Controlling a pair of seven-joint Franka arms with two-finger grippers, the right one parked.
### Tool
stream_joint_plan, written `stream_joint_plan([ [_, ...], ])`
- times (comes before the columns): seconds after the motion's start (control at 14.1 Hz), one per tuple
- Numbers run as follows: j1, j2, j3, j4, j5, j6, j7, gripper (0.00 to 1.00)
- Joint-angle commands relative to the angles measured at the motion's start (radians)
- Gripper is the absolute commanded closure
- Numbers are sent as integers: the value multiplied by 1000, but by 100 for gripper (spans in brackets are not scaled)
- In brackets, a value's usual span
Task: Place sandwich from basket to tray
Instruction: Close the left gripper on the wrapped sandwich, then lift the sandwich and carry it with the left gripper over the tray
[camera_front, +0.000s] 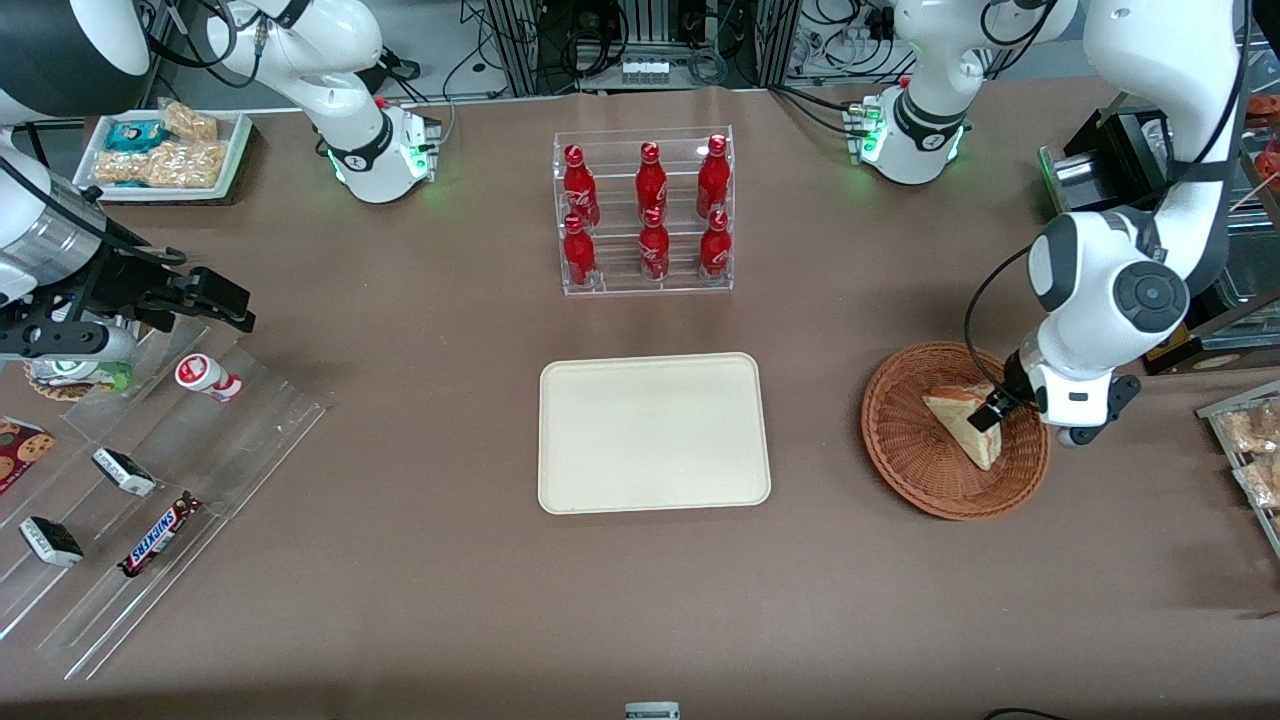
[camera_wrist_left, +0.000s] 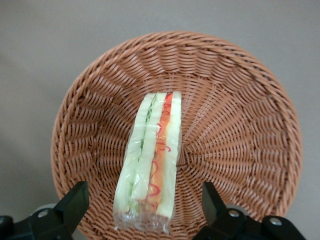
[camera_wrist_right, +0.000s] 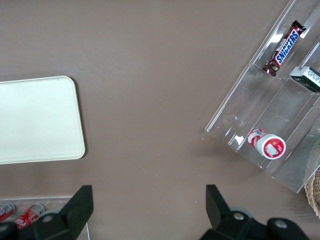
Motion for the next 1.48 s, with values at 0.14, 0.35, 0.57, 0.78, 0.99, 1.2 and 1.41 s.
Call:
stream_joint_plan([
  [0.14, -2, 70, -3, 0, -28, 51, -39, 20],
  [0.35, -8, 57, -3, 8, -28, 2, -25, 90],
  [0.57, -9, 47, -24, 133, -17, -191, -13, 95],
  [0.78, -8, 64, -76, 259, -17, -287, -8, 97],
  [0.99, -9, 93, -200, 307, -11, -279, -10, 97],
  [1.2, -38, 205, -349, 420, 97, -274, -10, 96],
  [1.41, -196, 325, -360, 555, 179, -274, -25, 94],
])
